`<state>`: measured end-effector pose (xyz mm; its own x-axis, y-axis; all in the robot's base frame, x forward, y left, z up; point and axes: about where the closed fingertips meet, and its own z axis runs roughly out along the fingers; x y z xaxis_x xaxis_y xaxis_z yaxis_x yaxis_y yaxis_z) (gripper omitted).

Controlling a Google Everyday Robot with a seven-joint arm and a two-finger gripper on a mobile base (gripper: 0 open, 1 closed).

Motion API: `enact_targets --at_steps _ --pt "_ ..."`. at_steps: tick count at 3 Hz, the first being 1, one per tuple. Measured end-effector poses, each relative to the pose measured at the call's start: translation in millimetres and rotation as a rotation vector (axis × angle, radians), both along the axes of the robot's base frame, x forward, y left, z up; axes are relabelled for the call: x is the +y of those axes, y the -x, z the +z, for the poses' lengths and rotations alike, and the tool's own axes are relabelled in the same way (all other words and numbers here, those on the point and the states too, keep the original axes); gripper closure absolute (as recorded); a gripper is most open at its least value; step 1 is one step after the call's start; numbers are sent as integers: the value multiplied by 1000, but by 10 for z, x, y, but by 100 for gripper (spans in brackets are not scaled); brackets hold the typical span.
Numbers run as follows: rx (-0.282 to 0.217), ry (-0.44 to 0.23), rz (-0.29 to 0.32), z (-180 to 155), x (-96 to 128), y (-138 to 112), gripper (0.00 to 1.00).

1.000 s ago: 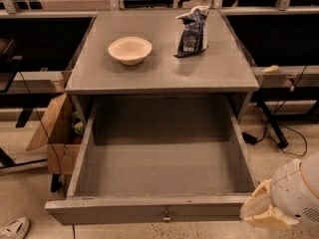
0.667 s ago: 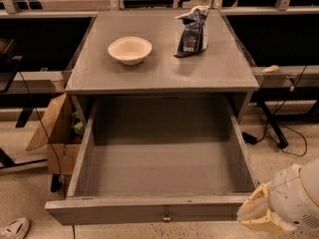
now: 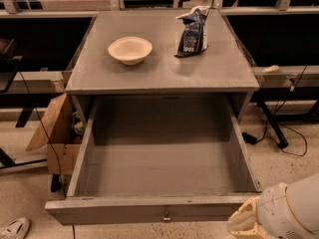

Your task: Close top drawer

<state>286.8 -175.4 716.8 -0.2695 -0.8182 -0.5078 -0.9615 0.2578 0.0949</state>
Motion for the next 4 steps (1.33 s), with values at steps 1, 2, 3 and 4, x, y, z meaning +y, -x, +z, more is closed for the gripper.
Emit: enact_targets --at_steps 1,2,3,4 --pt "-8 -18 0 -212 53 -114 100" --pt "-3 -41 2 -404 146 -276 100" --pt "0 -64 5 -570 256 -427 100" --pt "-2 -68 5 -580 282 -454 81"
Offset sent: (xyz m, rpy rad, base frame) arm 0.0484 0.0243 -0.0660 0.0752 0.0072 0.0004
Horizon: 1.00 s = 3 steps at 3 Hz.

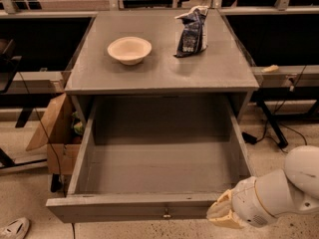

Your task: Close top drawer

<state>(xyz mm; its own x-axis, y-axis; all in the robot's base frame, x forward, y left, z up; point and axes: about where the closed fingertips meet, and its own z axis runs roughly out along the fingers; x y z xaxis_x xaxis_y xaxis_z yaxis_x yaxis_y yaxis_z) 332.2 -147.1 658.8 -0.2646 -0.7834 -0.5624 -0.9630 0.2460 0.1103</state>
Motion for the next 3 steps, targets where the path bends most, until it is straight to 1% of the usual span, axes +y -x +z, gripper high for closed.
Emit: enact_targets --at_steps 1,3 --pt "-14 -15 6 5 129 -115 50" --pt "-30 -33 15 15 290 -228 4"
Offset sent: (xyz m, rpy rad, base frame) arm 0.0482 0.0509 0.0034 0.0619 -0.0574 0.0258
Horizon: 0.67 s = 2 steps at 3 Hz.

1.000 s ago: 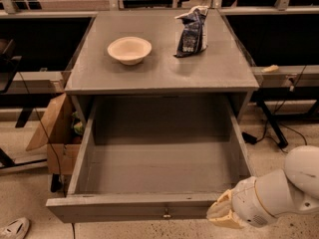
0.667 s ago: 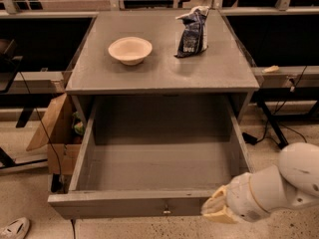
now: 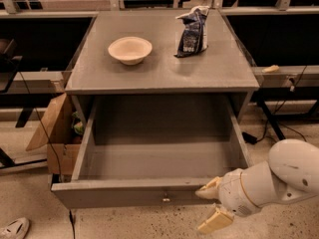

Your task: Close top drawer

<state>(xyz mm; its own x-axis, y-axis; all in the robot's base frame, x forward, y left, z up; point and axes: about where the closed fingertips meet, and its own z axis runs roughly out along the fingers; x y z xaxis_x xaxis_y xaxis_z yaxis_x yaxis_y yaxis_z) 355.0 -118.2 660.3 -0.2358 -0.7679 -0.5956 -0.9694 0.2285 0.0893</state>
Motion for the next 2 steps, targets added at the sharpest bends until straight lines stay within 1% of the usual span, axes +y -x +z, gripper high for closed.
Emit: enact_targets --at_steps 1,2 --pt "-6 -4 -4 -24 32 -86 0" --pt "-6 -4 -4 -24 31 -73 0"
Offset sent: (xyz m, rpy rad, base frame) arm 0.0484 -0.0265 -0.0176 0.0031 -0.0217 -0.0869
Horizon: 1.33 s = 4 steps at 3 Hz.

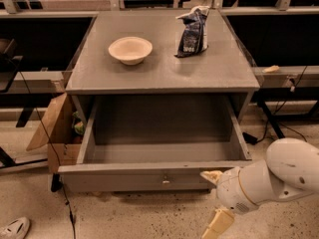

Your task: Close top drawer

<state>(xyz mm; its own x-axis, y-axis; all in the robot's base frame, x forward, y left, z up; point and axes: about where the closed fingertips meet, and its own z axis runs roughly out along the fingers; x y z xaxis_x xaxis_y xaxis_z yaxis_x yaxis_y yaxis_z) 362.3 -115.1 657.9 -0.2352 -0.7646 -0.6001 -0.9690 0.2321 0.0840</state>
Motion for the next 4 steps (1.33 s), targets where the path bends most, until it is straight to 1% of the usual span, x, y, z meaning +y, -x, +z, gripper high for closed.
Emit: enact_targets --at_steps 1,2,3,4 --pt "2 3 -54 -87 -219 -157 6" --pt "0 12 -110 -157 -419 -277 24" --pt "-9 33 -173 -193 -635 -423 48" --pt "-32 45 -220 -174 -766 -585 71"
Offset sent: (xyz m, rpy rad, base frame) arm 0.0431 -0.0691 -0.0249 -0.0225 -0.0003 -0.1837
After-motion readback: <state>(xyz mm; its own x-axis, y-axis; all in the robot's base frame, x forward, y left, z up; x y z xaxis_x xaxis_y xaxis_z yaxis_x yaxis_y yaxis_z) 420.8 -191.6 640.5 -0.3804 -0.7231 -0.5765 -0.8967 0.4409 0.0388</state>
